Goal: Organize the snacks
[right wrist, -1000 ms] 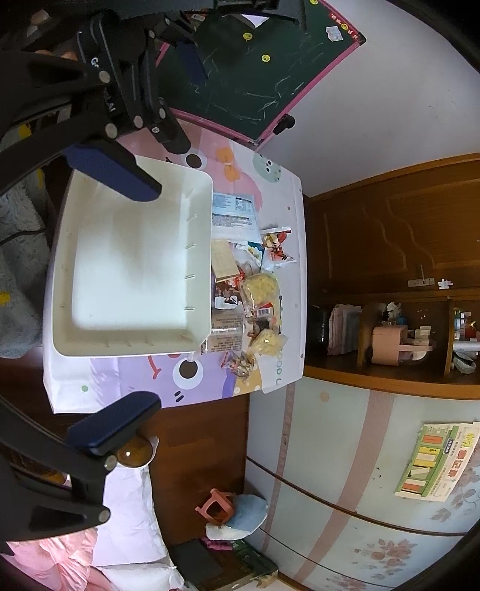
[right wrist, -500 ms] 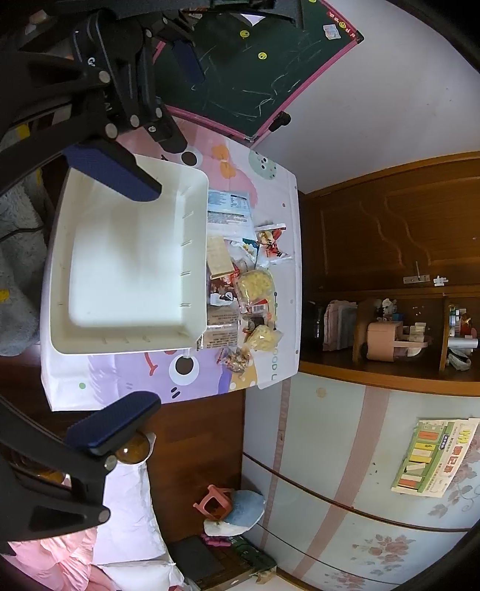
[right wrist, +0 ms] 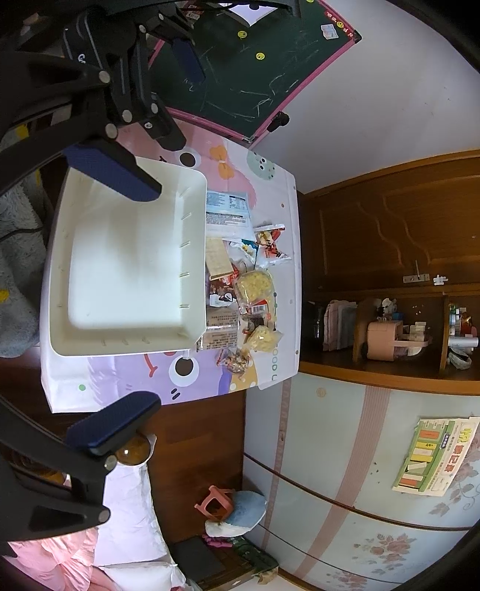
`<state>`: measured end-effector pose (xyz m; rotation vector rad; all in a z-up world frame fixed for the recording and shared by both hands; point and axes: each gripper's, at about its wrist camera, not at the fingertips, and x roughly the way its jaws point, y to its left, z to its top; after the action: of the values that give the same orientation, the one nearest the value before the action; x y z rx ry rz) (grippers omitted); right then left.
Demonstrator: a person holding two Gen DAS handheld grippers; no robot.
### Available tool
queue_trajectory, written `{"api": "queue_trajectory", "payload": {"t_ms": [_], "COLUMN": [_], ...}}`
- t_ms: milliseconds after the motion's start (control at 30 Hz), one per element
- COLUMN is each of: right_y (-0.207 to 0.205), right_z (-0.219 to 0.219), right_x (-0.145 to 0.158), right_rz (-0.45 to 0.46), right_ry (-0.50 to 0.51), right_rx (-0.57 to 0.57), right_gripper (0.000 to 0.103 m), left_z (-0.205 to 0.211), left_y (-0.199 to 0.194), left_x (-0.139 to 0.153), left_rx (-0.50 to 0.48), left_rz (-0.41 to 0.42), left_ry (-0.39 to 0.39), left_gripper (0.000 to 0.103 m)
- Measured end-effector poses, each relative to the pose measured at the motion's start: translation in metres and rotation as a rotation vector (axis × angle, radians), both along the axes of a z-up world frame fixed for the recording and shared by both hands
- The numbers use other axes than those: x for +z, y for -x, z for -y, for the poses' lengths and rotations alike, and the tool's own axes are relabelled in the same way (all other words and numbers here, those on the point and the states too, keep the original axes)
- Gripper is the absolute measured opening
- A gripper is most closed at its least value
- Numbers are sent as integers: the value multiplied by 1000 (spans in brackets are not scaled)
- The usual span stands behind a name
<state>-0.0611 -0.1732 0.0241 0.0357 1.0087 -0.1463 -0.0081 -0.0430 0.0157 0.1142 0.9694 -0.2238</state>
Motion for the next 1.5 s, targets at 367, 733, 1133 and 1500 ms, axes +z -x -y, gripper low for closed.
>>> {"api": "queue_trajectory", "payload": {"t_ms": [367, 733, 1133, 1500], "right_y": [-5, -27, -90, -163], "right_z": [0, 16, 71, 79], "right_x": [0, -5, -15, -80], "right_rz": [9, -2, -7, -120], "right_ry": [-8, -18, -4, -123], "right_rx": [1, -13, -57, 75], "right_gripper": [103, 103, 103, 102], "left_z": [4, 1, -10, -30], "left_y": [-4, -25, -87, -174], "left_x": [1, 1, -4, -78], "left_rx": [-11, 27, 37, 67], "left_rz": [-1, 29, 45, -108], "left_ry": [-2, 18, 33, 12], "left_gripper": [98, 98, 99, 99]}}
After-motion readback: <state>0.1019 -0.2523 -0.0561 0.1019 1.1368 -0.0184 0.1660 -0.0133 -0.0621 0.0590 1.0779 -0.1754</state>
